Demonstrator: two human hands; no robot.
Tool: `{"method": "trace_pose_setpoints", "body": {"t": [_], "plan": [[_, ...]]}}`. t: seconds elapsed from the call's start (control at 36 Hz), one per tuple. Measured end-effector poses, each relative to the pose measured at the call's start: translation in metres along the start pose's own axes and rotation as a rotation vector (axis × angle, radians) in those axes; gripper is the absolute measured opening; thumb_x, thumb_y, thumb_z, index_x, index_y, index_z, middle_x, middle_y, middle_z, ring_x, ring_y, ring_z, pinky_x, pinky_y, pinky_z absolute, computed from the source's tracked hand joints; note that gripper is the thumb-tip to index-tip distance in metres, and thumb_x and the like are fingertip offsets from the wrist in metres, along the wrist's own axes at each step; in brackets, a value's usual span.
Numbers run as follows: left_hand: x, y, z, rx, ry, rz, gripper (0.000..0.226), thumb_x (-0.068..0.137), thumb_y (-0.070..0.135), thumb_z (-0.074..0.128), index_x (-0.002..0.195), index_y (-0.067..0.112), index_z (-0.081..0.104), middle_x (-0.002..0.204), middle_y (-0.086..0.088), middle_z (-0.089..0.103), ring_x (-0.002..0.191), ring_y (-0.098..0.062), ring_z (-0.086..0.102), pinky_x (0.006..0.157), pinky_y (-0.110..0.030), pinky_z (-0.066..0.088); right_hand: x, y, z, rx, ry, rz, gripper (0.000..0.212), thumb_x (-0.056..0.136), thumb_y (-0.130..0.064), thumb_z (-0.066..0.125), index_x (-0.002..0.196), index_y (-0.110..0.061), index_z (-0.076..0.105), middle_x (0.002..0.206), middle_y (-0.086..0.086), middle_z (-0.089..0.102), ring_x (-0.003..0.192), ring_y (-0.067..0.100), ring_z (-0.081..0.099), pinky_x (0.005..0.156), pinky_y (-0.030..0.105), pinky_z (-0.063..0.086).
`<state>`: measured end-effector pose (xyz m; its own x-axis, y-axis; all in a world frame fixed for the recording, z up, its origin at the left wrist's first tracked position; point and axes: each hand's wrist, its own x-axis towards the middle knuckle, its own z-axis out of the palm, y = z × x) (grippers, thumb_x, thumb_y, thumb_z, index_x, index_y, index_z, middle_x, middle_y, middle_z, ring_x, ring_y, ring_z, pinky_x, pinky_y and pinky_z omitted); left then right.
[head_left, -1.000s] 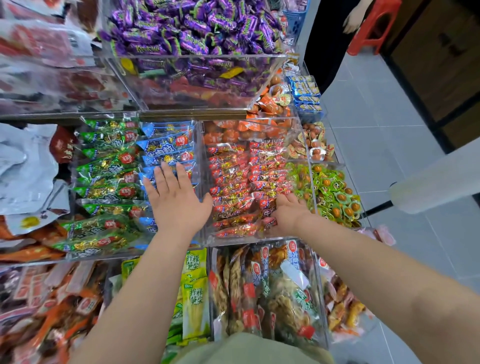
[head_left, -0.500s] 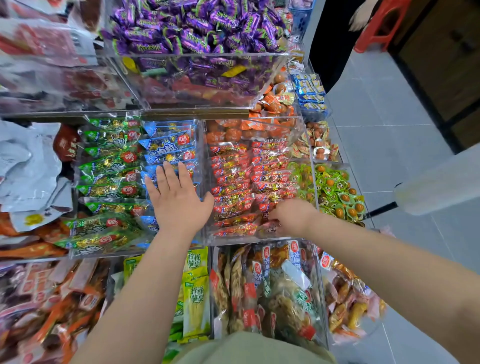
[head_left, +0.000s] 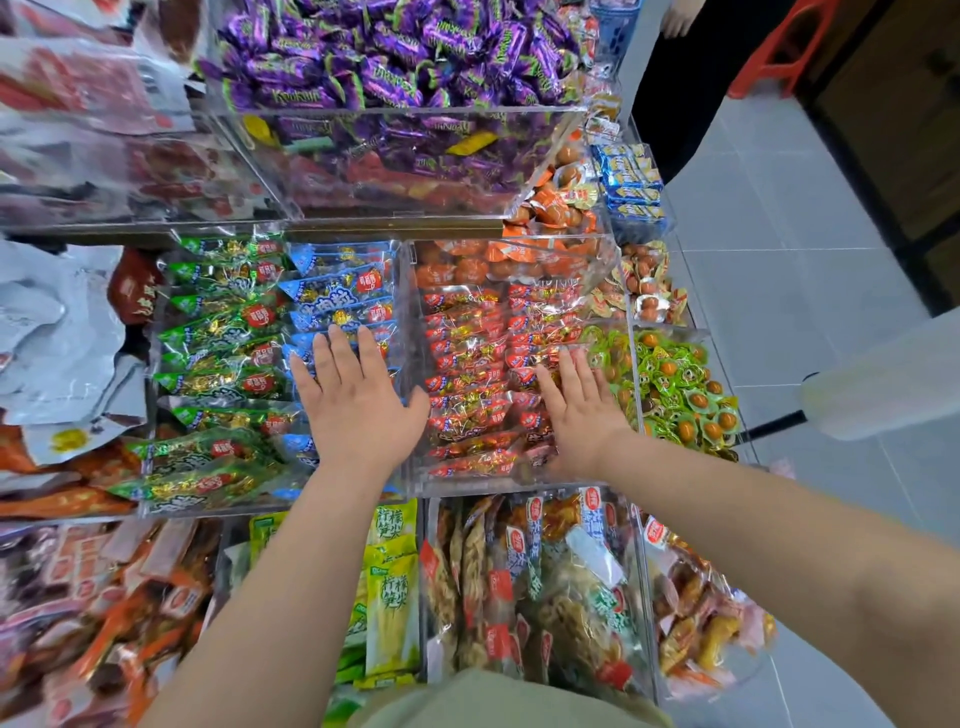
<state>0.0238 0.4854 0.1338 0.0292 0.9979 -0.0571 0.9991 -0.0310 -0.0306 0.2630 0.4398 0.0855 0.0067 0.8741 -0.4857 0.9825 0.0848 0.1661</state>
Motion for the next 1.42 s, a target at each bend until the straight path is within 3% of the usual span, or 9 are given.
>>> {"method": "trace_pose_setpoints", "body": {"t": [0.67,0.78,0.83,0.92,0.97,1.03,1.11,1.19,1.42], "plan": [[0.002,-0.005,-0.003,-0.033,-0.087,0.021,0.091,0.088,0.068,0.031,0.154,0.014,0.002,0.161,-0.015,-0.003,0.149,-0.031,-0.004,0.116,-0.052,-0.008,-0.004,0.002,-0.015,0.114,-0.111,-0.061,0.124,0.069,-0.074,0.053,0.143,-0.018,-0.029,0.148,0.014,-0.035,0.134,0.035,-0.035,0.113,0.056,-0.009],[-0.001,-0.008,-0.018,-0.319,-0.065,0.038,0.071,0.091,0.056,0.045,0.149,0.016,0.030,0.159,-0.015,0.019,0.148,-0.032,0.008,0.117,-0.051,-0.001,-0.026,0.006,-0.018,0.318,-0.055,-0.068,0.112,0.076,-0.057,0.064,0.149,-0.021,-0.013,0.154,0.010,-0.025,0.139,0.032,-0.027,0.115,0.050,-0.008],[-0.012,-0.004,-0.024,-0.656,-0.005,0.079,0.050,0.092,0.040,0.055,0.136,0.017,0.048,0.143,-0.010,0.046,0.137,-0.031,0.034,0.114,-0.048,0.025,-0.044,0.006,-0.021,0.495,0.004,-0.053,0.096,0.082,-0.049,0.064,0.151,-0.023,0.002,0.157,0.008,-0.015,0.143,0.030,-0.018,0.114,0.045,-0.005],[-0.045,0.011,-0.031,-0.981,-0.018,0.151,0.020,0.092,0.029,0.059,0.111,0.031,0.064,0.102,0.017,0.062,0.096,0.003,0.057,0.077,-0.010,0.040,-0.077,-0.001,-0.024,0.724,0.171,-0.011,0.066,0.089,-0.038,0.060,0.145,-0.021,0.032,0.157,0.006,0.013,0.145,0.025,0.005,0.116,0.039,0.004],[-0.067,0.021,-0.032,-1.105,-0.050,0.196,0.017,0.091,0.023,0.061,0.086,0.039,0.065,0.083,0.024,0.061,0.074,0.011,0.056,0.063,-0.004,0.038,-0.099,-0.009,-0.019,0.925,0.296,0.044,0.049,0.090,-0.031,0.061,0.135,-0.015,0.050,0.148,0.004,0.035,0.139,0.021,0.027,0.116,0.034,0.017],[-0.085,0.029,-0.026,-1.177,-0.101,0.262,0.026,0.090,0.017,0.062,0.076,0.039,0.063,0.074,0.018,0.062,0.068,0.001,0.057,0.065,-0.016,0.045,-0.120,-0.016,-0.007,1.198,0.387,0.135,0.032,0.090,-0.021,0.062,0.120,-0.011,0.062,0.129,0.003,0.055,0.118,0.016,0.052,0.099,0.021,0.042],[-0.111,0.038,-0.018,-1.067,-0.235,0.447,0.017,0.091,0.019,0.060,0.084,0.034,0.065,0.076,0.022,0.062,0.071,0.006,0.056,0.067,-0.012,0.044,-0.151,-0.029,0.021,1.480,0.427,0.317,0.015,0.091,-0.013,0.059,0.104,-0.016,0.065,0.093,-0.003,0.065,0.080,0.009,0.057,0.064,0.009,0.043],[-0.134,0.047,-0.003,-1.025,-0.530,0.493,0.016,0.093,0.019,0.057,0.085,0.032,0.064,0.082,0.010,0.068,0.073,0.003,0.060,0.068,-0.011,0.045,-0.182,-0.041,0.061,1.690,0.437,0.531,0.009,0.090,-0.010,0.059,0.094,-0.016,0.064,0.078,-0.001,0.059,0.068,0.012,0.053,0.064,0.023,0.043],[-0.199,0.066,0.077,-0.848,-1.029,0.260,0.024,0.096,0.015,0.052,0.072,0.016,0.057,0.071,-0.009,0.060,0.052,-0.018,0.055,0.058,-0.026,0.039,-0.294,-0.092,0.177,1.961,0.284,1.095,0.018,0.092,-0.007,0.049,0.076,-0.015,0.053,0.068,0.004,0.048,0.063,0.011,0.044,0.056,0.022,0.031]]}}
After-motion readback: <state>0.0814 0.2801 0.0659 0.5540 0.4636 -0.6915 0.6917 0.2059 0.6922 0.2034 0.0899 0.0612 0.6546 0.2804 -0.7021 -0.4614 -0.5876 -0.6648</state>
